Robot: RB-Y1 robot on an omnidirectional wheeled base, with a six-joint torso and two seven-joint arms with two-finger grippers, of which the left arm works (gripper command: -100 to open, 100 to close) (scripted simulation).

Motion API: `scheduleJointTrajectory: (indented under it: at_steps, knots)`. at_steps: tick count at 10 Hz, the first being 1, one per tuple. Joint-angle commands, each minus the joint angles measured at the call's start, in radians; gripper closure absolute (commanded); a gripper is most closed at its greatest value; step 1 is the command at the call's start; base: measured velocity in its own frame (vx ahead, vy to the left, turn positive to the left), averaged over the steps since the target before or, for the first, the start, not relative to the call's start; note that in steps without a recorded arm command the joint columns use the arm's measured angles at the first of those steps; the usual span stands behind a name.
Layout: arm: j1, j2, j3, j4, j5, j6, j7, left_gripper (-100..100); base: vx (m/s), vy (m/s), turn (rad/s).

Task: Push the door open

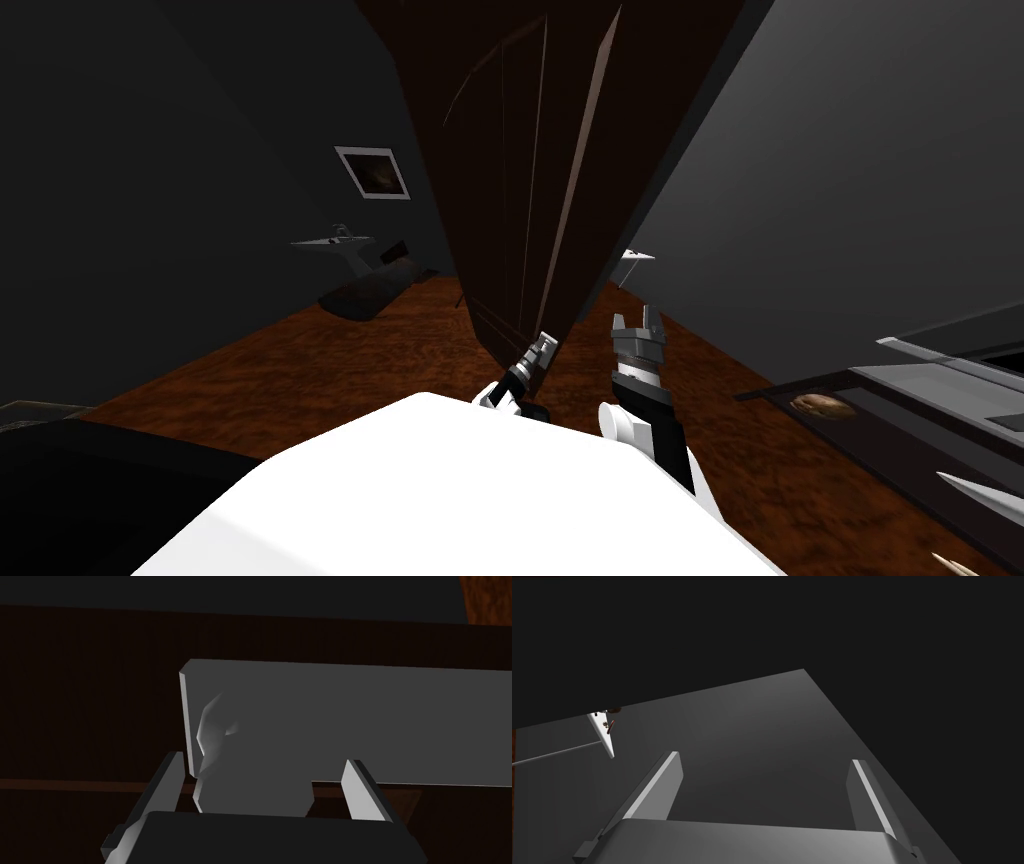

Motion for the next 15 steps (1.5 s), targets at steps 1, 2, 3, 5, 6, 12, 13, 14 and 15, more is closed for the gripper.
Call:
scheduleJointTrajectory:
  at_steps: [1, 2, 3, 5, 6, 12, 13, 14, 15]
  knots:
    - [0.0, 0.0, 0.0, 0.0, 0.0, 0.0, 0.0, -100, -0.01, -0.068, 0.005]
    - [0.0, 0.0, 0.0, 0.0, 0.0, 0.0, 0.0, 100, 0.011, 0.006, 0.002]
    - [0.0, 0.0, 0.0, 0.0, 0.0, 0.0, 0.0, 100, -0.001, 0.028, -0.01]
    - [0.0, 0.0, 0.0, 0.0, 0.0, 0.0, 0.0, 100, -0.005, 0.016, -0.01]
    - [0.0, 0.0, 0.0, 0.0, 0.0, 0.0, 0.0, 100, 0.0, 0.0, 0.0]
    - [-0.005, 0.058, 0.055, -0.006, 0.013, 0.011, -0.002, 100, 0.081, -0.12, 0.067]
    - [-0.006, 0.058, 0.067, -0.008, 0.016, 0.013, -0.003, 100, 0.095, -0.207, 0.09]
    - [-0.008, 0.054, 0.078, -0.01, 0.019, 0.015, -0.003, 100, 0.09, -0.2, 0.088]
    - [-0.009, 0.048, 0.09, -0.011, 0.022, 0.016, -0.003, 100, 0.084, -0.208, 0.116]
